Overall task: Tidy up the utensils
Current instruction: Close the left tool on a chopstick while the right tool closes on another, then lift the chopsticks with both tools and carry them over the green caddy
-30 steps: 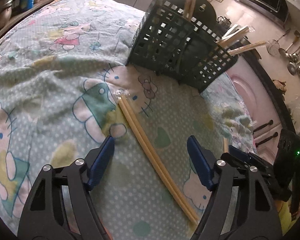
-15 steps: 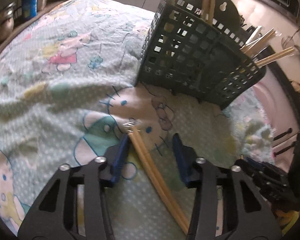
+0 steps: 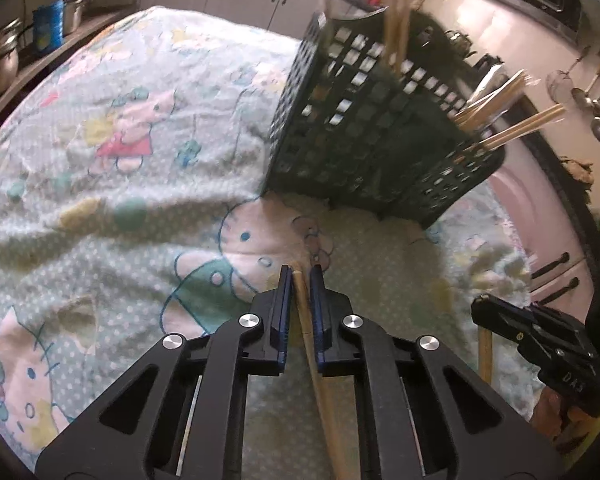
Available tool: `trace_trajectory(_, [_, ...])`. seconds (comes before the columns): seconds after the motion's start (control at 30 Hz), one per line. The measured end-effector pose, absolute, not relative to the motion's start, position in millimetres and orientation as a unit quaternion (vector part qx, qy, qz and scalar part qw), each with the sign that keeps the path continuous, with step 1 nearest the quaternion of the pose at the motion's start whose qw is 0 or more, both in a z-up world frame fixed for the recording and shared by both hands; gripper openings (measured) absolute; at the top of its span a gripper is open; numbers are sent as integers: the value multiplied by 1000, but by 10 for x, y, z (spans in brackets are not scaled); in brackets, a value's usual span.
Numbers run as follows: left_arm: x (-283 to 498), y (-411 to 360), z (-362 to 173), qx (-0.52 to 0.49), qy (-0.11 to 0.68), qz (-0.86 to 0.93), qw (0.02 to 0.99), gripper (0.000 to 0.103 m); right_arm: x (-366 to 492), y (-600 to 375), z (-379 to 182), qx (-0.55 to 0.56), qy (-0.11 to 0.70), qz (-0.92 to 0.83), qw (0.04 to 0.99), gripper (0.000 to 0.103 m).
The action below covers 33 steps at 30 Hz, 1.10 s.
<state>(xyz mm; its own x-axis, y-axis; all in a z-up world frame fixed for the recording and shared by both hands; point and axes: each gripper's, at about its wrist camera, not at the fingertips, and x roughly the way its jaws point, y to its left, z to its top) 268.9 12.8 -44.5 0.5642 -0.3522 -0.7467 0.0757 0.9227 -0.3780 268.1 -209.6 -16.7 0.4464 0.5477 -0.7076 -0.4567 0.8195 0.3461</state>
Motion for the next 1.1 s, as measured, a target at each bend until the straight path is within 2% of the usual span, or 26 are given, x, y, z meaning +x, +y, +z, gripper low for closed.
trace_trajectory(1.1, [2644, -3, 1385, -125, 258, -187, 940, 1, 2701, -2030, 1355, 24, 226, 301, 926, 5])
